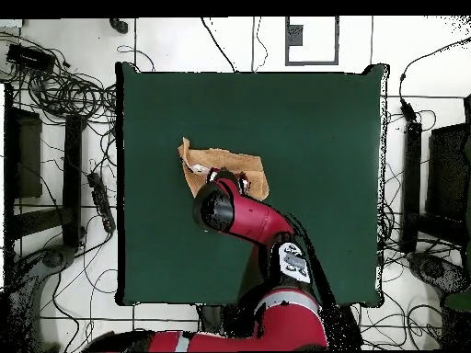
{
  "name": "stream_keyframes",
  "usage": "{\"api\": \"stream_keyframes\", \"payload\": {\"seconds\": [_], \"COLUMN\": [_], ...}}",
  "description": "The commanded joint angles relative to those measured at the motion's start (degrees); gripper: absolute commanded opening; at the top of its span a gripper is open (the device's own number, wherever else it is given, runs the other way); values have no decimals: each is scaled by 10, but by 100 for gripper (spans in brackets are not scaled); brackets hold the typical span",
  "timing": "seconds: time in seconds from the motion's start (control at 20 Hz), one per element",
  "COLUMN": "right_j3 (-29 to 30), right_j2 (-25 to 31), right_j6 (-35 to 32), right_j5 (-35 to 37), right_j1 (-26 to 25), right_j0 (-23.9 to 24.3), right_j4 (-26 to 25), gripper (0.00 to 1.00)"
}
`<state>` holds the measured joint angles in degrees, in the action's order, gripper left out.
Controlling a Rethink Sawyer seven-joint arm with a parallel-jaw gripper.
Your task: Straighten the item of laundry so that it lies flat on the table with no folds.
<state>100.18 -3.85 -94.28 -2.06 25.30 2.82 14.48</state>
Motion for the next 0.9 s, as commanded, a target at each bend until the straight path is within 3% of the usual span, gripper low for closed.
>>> {"api": "stream_keyframes", "payload": {"seconds": [0.05, 0.45, 0.9], "right_j3": [14, -4, -52], "right_j2": [73, 86, 151], "right_j6": [-131, -112, -49], "right_j5": [-36, -35, 1], "right_j1": [-59, -83, -133], "right_j0": [1, 12, 73], "right_j4": [-3, -11, -76], "gripper": [100, 100, 100]}}
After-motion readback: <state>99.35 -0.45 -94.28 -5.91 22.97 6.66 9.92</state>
